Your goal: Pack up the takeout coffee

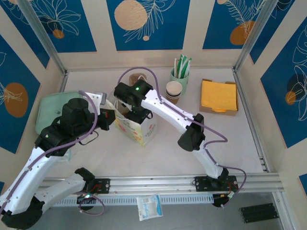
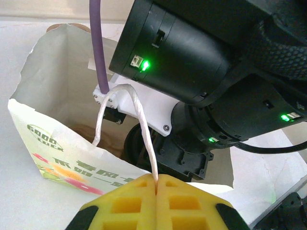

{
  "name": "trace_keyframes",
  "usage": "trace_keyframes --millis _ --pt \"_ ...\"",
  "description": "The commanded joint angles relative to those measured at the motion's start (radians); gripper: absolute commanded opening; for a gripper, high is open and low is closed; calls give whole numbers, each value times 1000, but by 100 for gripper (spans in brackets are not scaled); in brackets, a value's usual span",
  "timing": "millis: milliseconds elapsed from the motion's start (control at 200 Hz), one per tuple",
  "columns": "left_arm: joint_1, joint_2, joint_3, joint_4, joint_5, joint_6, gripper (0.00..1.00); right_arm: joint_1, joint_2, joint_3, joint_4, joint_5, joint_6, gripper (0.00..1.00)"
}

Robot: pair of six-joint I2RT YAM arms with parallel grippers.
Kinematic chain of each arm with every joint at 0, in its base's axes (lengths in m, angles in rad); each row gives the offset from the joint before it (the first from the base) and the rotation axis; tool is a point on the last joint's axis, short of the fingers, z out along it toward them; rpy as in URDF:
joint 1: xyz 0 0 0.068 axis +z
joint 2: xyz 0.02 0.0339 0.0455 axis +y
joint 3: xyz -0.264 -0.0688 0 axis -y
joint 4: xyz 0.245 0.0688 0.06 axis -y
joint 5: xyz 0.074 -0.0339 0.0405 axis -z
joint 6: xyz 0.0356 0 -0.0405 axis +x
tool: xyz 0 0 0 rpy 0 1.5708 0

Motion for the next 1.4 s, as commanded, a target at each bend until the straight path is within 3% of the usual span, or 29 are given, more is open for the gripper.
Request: trace_keyframes --millis 0,1395 --pt "1 -9 -5 -8 -16 -5 0 -4 -36 -14 5 -25 -9 53" --pt "2 -7 -10 -5 -25 -3 0 -9 -46 -55 -61 -39 -13 54"
